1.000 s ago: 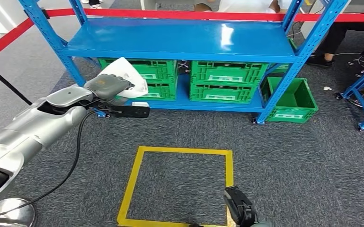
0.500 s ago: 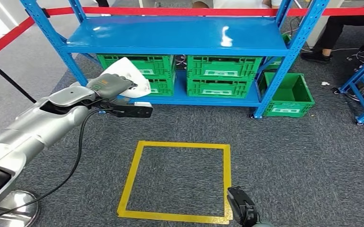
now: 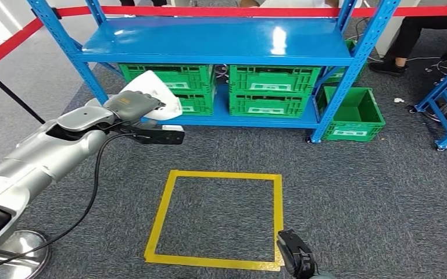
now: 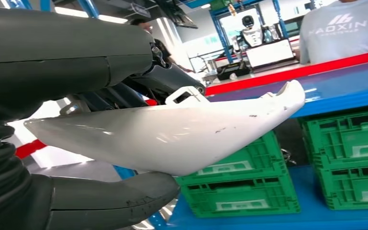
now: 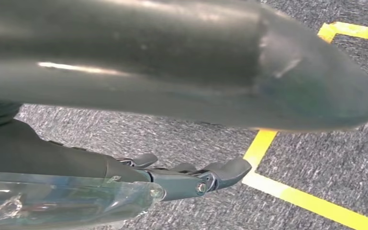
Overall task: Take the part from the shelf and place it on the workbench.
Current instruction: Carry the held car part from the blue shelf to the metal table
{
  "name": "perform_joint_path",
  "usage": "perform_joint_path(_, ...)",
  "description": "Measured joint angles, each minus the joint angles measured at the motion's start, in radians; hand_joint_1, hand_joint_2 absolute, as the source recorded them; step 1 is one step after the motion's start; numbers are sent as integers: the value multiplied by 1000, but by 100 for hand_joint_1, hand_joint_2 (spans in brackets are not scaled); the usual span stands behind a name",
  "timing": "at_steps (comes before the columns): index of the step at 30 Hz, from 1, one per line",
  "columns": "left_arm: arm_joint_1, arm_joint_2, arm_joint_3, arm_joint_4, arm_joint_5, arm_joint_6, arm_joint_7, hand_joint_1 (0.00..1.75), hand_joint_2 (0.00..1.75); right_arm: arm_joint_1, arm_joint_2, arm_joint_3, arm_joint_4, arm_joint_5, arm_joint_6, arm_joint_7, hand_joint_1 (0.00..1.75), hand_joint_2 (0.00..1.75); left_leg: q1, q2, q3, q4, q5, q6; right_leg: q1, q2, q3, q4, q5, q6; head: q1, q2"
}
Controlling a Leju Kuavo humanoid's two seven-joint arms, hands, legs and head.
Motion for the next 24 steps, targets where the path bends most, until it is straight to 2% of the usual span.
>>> perform_joint_path(6, -1, 3, 0, 0, 1, 0, 0, 175, 175, 0, 0, 0, 0, 0, 0, 0, 0, 0, -2, 0, -6, 2, 3, 6, -3, -1, -3, -3, 6, 6, 0, 0)
perform_joint_path(11, -2, 5, 0, 0, 1, 0, 0, 175, 175, 1, 0, 0, 0, 0, 0, 0, 0, 0, -7, -1, -13, 8, -3, 24, -8, -1, -4, -8, 10, 17, 0, 0)
perform_joint_path(13, -3, 6, 1, 0, 2, 0, 0, 175, 175, 2, 0, 0, 0, 1, 0, 0, 0, 0, -5, 0, -9, 0, 5, 30, -8, -1, -3, -11, 11, 24, 0, 0)
perform_joint_path(14, -5, 4, 1, 0, 4, 0, 0, 175, 175, 2, 0, 0, 0, 2, 0, 0, 0, 0, -2, 2, -5, -7, 10, 33, -7, -1, -6, -2, 0, 27, 0, 0)
perform_joint_path(15, -7, 3, 1, 0, 5, 0, 0, 175, 175, 3, 0, 0, 0, 2, 0, 0, 0, 0, 2, 3, -2, -14, 16, 34, -6, -2, -16, 24, -23, 31, 2, 0)
perform_joint_path(16, -8, 2, 1, 0, 6, 0, 0, 175, 175, 3, 0, 0, 0, 2, 0, 0, 0, 0, 6, 4, -1, -19, 20, 35, -6, -2, -33, 72, -57, 34, 3, 0)
perform_joint_path(18, -8, 2, 1, 0, 7, 0, 0, 175, 175, 6, 0, 0, 0, 3, 0, 0, 0, 0, 8, 5, -6, -19, 24, 35, -8, -3, -79, 201, -134, 43, 5, 0)
perform_joint_path(19, -7, 2, 0, 0, 7, 0, 1, 175, 175, 7, 0, 0, 0, 3, 0, 0, 0, 0, 9, 5, -10, -19, 27, 34, -10, -4, -92, 246, -156, 46, 5, 0)
perform_joint_path(20, -6, 2, 0, 0, 7, -1, 0, 175, 175, 8, 0, 0, 0, 3, 0, 0, 0, 0, 11, 4, -15, -19, 31, 30, -11, -4, -89, 257, -159, 49, 5, 0)
perform_joint_path(21, -6, 2, 0, 0, 7, -1, 1, 175, 175, 9, 0, 0, 0, 3, 0, 0, 0, 0, 15, 3, -20, -17, 35, 26, -13, -4, -65, 225, -144, 52, 5, 0)
perform_joint_path(23, -7, 2, 0, 0, 7, -1, 0, 175, 175, 7, 1, 0, 0, 3, 0, 0, 0, 0, 22, 2, -32, -9, 43, 14, -18, -3, 13, 98, -100, 61, 6, 0)
perform_joint_path(24, -8, 3, 1, 0, 8, -1, 0, 175, 175, 6, 2, 0, 0, 3, 0, 0, 0, 0, 22, 1, -38, -3, 46, 7, -19, -1, 42, 47, -83, 59, 6, 0)
